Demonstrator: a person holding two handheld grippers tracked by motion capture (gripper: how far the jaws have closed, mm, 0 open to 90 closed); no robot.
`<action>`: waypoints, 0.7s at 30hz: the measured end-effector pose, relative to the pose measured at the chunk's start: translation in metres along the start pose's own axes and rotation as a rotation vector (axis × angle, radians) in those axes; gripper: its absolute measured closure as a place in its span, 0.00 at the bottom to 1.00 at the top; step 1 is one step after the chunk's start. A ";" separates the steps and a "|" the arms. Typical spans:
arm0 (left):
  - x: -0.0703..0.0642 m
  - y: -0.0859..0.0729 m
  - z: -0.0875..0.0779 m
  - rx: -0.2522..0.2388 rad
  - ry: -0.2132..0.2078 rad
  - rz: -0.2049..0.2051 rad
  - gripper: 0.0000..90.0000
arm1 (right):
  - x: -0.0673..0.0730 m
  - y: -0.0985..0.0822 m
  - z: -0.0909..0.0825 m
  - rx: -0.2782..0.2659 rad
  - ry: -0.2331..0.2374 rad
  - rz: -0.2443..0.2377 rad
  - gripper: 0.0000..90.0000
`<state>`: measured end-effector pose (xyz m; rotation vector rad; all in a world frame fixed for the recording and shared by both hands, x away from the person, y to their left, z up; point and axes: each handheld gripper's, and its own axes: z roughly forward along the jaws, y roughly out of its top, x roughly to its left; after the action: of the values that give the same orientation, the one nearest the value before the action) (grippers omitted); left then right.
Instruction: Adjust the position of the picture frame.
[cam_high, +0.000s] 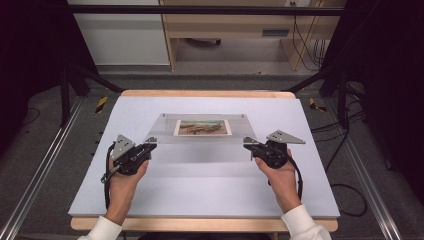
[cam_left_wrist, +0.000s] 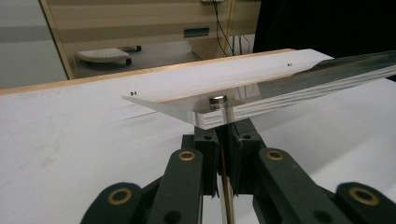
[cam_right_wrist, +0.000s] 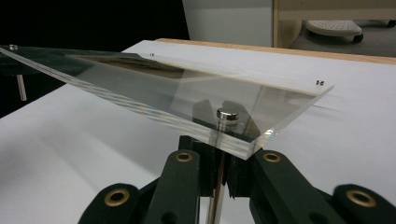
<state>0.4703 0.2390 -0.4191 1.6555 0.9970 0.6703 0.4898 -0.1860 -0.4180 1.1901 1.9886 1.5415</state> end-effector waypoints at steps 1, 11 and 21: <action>0.000 -0.001 0.001 -0.003 -0.001 -0.003 0.92 | 0.000 -0.001 0.000 0.000 -0.001 -0.003 0.93; 0.001 -0.009 0.012 -0.003 0.006 -0.007 0.92 | -0.004 -0.009 0.003 0.001 -0.015 0.008 0.93; -0.004 -0.017 0.024 0.011 0.004 0.008 0.92 | -0.011 -0.019 0.001 0.013 -0.039 0.021 0.93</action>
<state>0.4829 0.2258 -0.4421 1.6697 0.9993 0.6753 0.4898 -0.1950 -0.4383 1.2407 1.9702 1.5065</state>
